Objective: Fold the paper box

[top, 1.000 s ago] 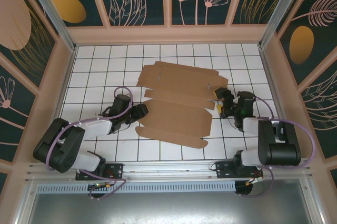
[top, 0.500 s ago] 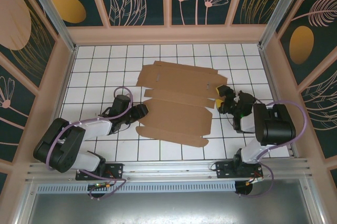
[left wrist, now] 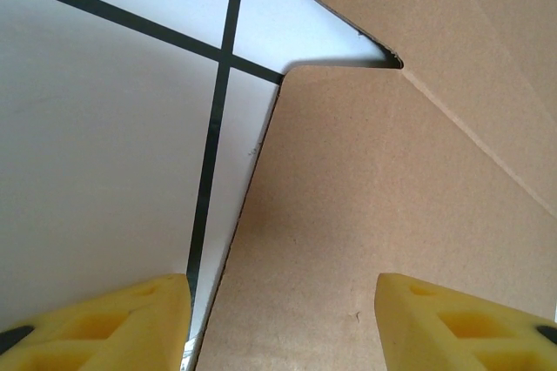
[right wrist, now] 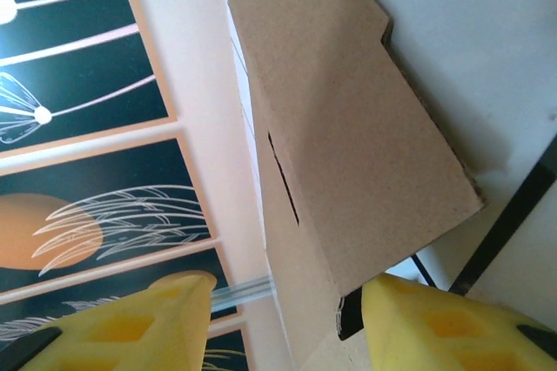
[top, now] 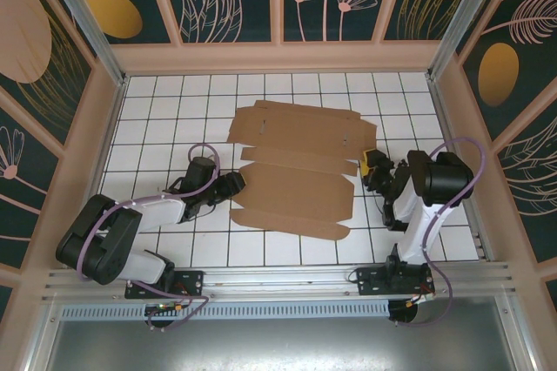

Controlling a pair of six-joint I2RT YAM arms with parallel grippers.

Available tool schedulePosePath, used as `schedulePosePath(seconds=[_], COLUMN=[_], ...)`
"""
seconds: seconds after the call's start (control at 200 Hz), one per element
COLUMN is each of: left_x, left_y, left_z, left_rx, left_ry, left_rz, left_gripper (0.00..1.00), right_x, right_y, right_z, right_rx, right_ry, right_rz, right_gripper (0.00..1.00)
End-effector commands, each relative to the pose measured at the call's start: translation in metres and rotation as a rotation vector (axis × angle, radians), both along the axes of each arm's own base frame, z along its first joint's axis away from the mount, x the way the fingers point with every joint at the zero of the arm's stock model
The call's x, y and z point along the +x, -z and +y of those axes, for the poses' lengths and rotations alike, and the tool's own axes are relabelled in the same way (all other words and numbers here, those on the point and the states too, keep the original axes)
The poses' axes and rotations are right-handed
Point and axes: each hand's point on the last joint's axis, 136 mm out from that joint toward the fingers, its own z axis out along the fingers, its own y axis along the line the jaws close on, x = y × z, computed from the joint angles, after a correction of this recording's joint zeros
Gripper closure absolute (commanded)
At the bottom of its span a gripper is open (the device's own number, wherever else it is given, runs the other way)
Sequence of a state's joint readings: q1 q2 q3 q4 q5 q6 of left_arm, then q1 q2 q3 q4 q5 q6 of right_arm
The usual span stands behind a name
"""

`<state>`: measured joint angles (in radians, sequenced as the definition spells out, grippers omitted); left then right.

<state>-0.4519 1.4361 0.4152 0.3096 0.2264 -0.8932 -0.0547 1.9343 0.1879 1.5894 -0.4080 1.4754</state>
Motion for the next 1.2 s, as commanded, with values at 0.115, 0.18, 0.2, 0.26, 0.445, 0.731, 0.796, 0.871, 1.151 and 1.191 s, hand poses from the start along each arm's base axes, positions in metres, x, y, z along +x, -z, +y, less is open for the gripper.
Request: schedulePosePath(seconds=[0.115, 0.18, 0.2, 0.26, 0.445, 0.731, 0.796, 0.871, 1.151, 1.191], left_x=[-0.024, -0.022, -0.021, -0.018, 0.000, 0.008, 0.005, 0.000, -0.009, -0.010], left_y=[0.050, 0.045, 0.042, 0.031, -0.024, -0.074, -0.070, -0.065, -0.020, -0.012], left_z=[0.016, 0.014, 0.014, 0.013, 0.012, 0.016, 0.002, -0.023, -0.072, -0.070], left_rx=[0.107, 0.107, 0.106, 0.100, 0.097, 0.086, 0.031, -0.021, -0.013, -0.004], left_ry=[-0.003, 0.002, 0.002, 0.002, -0.007, -0.026, 0.026, 0.120, 0.247, 0.243], left_rz=[0.141, 0.137, 0.133, 0.109, -0.003, -0.121, -0.109, -0.090, 0.008, 0.025], left_gripper=[0.42, 0.42, 0.42, 0.42, 0.40, 0.35, 0.36, 0.37, 0.41, 0.42], right_x=[0.002, 0.005, 0.006, 0.007, 0.010, 0.009, 0.001, -0.007, -0.004, 0.000], right_y=[-0.002, -0.004, -0.005, -0.009, -0.043, -0.042, -0.033, -0.026, -0.008, -0.006], right_z=[-0.022, -0.023, -0.024, -0.024, -0.025, -0.012, -0.005, -0.001, 0.003, 0.006], right_rx=[-0.142, -0.171, -0.178, -0.194, -0.246, -0.229, -0.166, -0.112, -0.044, -0.027], right_ry=[0.068, 0.060, 0.060, 0.056, 0.055, -0.037, -0.066, -0.071, -0.069, -0.075], right_rz=[-0.013, -0.018, -0.021, -0.038, -0.153, -0.058, -0.012, 0.026, 0.094, 0.092], right_gripper=[0.69, 0.80, 0.82, 0.84, 0.84, 0.55, 0.51, 0.45, 0.35, 0.33])
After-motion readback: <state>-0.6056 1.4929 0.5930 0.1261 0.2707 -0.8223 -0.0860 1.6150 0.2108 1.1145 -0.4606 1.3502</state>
